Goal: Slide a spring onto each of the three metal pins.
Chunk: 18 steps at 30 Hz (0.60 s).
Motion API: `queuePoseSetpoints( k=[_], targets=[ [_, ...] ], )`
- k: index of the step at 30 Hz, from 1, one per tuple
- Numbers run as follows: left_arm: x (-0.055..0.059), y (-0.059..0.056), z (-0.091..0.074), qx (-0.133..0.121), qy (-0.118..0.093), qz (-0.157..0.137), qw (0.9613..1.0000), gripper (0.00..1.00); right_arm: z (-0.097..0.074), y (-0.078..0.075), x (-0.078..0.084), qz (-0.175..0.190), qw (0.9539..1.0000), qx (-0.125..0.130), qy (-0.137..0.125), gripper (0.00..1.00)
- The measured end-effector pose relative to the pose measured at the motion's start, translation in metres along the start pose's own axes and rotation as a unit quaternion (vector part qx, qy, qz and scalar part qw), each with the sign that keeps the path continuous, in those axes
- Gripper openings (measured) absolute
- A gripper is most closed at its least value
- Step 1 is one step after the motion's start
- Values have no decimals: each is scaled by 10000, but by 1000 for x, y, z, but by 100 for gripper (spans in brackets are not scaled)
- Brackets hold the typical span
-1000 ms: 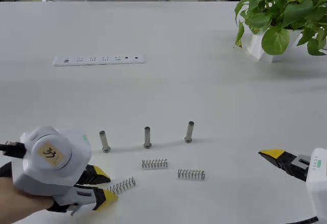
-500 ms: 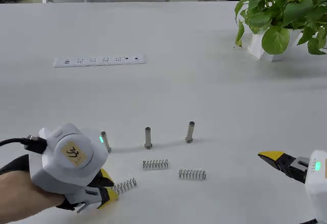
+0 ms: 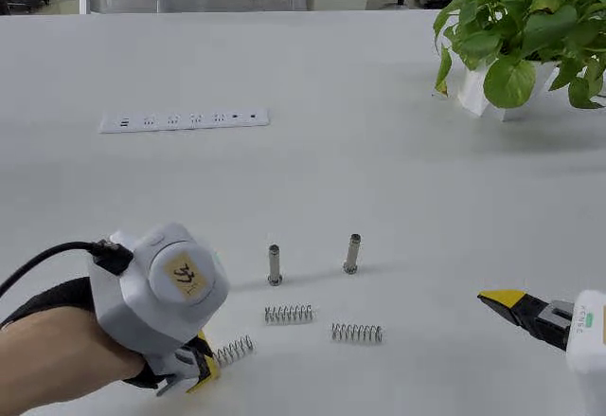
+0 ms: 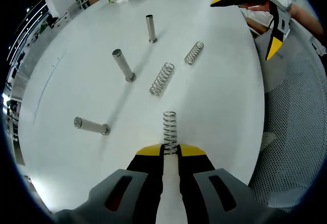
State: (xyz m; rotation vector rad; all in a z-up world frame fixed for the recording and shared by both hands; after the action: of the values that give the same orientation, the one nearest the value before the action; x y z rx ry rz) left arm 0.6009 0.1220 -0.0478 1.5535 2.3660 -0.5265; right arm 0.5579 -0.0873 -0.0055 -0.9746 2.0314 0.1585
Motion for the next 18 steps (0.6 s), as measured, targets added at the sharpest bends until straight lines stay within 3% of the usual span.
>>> queuePoseSetpoints(
  k=[5,8,11,15,18],
  targets=[
    [1,0,-1,-23,-244,-126,9996,7,0,0,-2,13,10000,1,-26,97],
    [1,1,-2,-22,-647,-520,9965,7,1,0,-3,32,10000,-3,-41,98],
    [1,2,-3,6,-1040,-733,9919,7,2,0,-3,22,10000,-19,-31,97],
    [2,-1,-4,41,-1326,-719,9886,7,2,1,-4,46,10000,-39,-46,97],
    [-1,-2,-5,-72,-1525,-603,9864,7,2,1,-6,71,9999,-54,-62,97]
  ],
)
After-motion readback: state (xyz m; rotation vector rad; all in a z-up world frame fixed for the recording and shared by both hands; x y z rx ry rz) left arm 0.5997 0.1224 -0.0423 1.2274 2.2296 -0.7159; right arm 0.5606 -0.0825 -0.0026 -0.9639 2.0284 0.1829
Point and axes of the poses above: the centre of the closed fingertips' face, and the gripper's own axes: z roughly forward along the fingers, y roughly to its left, x roughly out of its underside, the point moved 1 cm from there along -z, roughly backward along the fingers, and after that the axes turned 11 degrees about x, right-handed, at the moved point
